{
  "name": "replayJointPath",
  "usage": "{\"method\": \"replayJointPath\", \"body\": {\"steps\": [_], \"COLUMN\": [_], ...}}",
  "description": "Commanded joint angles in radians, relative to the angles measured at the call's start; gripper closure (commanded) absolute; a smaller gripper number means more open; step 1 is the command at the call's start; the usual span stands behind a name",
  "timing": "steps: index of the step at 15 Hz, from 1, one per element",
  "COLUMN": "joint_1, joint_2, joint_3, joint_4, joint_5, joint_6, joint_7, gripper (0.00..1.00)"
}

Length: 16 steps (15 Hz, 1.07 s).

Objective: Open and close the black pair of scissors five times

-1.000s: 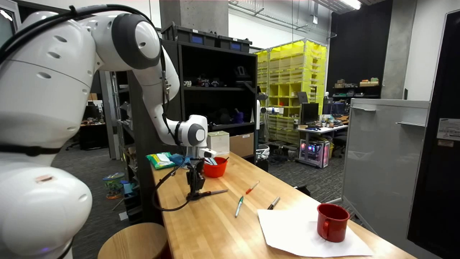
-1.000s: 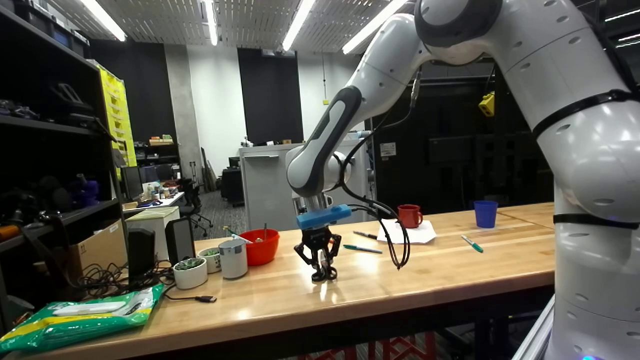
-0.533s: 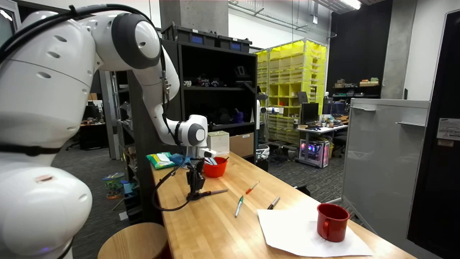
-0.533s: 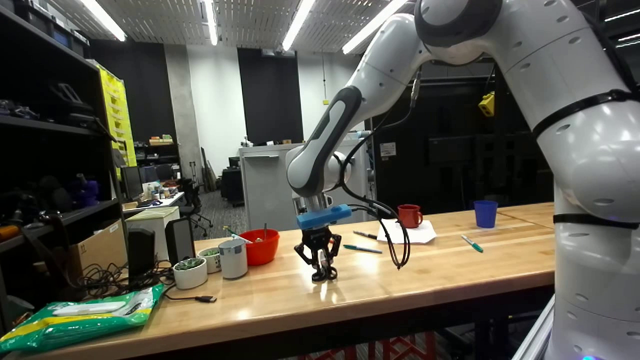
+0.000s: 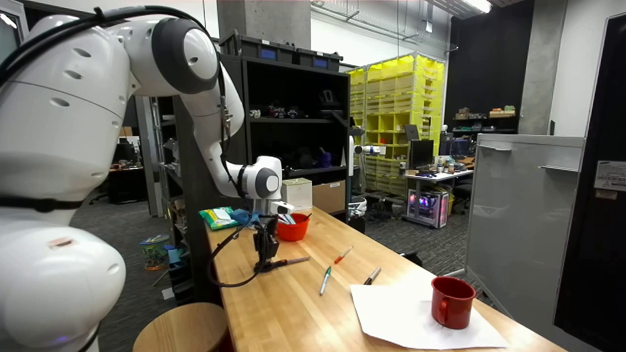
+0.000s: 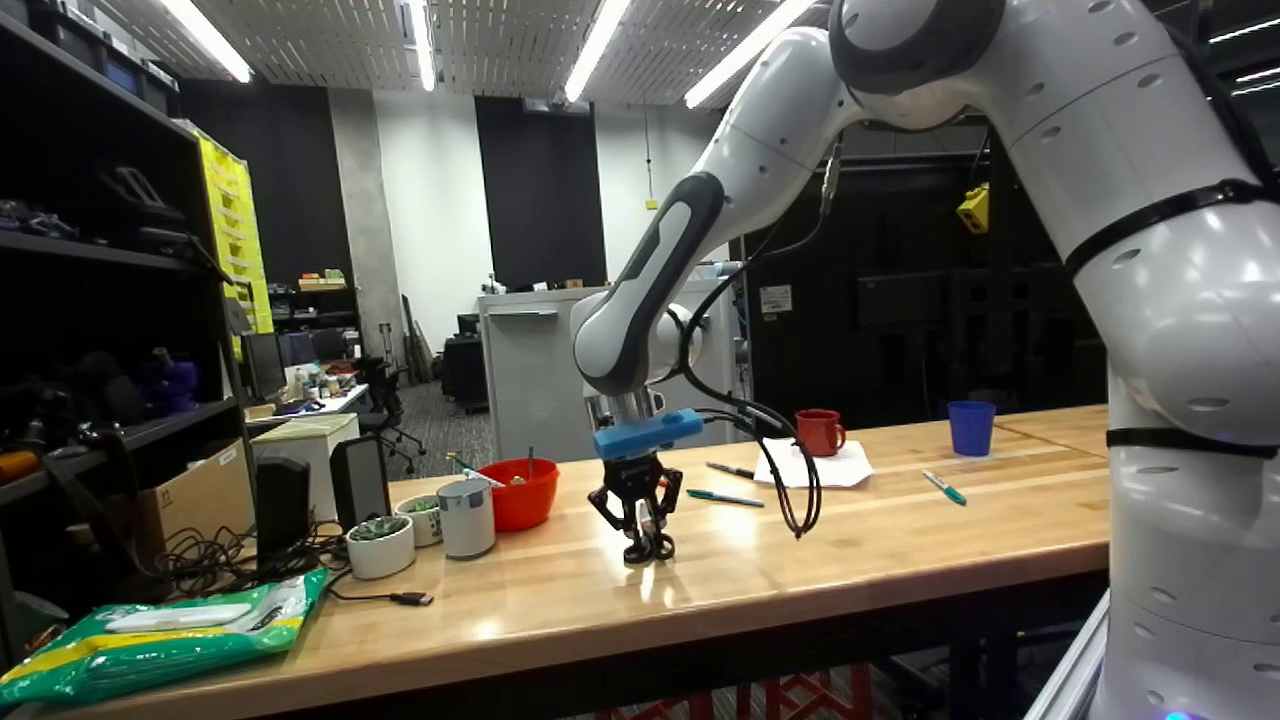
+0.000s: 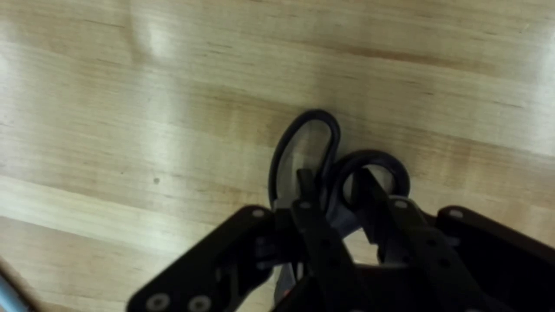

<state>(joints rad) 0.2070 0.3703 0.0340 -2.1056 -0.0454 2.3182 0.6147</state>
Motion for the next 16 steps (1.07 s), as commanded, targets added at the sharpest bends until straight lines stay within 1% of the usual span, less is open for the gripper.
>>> {"method": "replayJointPath", "body": {"steps": [1,3,4,5,8,10,14,15,16], "joint_1": [0.018,0.019,0.020,0.021,0.024,0.026,0.034,0.037,0.038], "joint_2": [-0.027,-0.028,-0.030,-0.031,-0.035,-0.040,-0.049,-0.052,-0.055], "joint_3": [-0.006,-0.006,-0.006,-0.006,-0.005,-0.004,-0.005,-0.005,-0.006], "joint_4": [-0.033,-0.034,-0.036,-0.036,-0.040,-0.044,-0.052,-0.053,-0.055], "joint_5": [-0.017,-0.021,-0.024,-0.026,-0.031,-0.033,-0.039,-0.043,-0.046], "joint_6": [0.012,0.013,0.014,0.013,0.017,0.018,0.025,0.024,0.026], "joint_7": [0.009,0.010,0.012,0.012,0.014,0.015,0.020,0.023,0.025], "gripper": [0.69,0.67,0.69,0.67,0.71,0.70,0.65,0.65,0.61]}}
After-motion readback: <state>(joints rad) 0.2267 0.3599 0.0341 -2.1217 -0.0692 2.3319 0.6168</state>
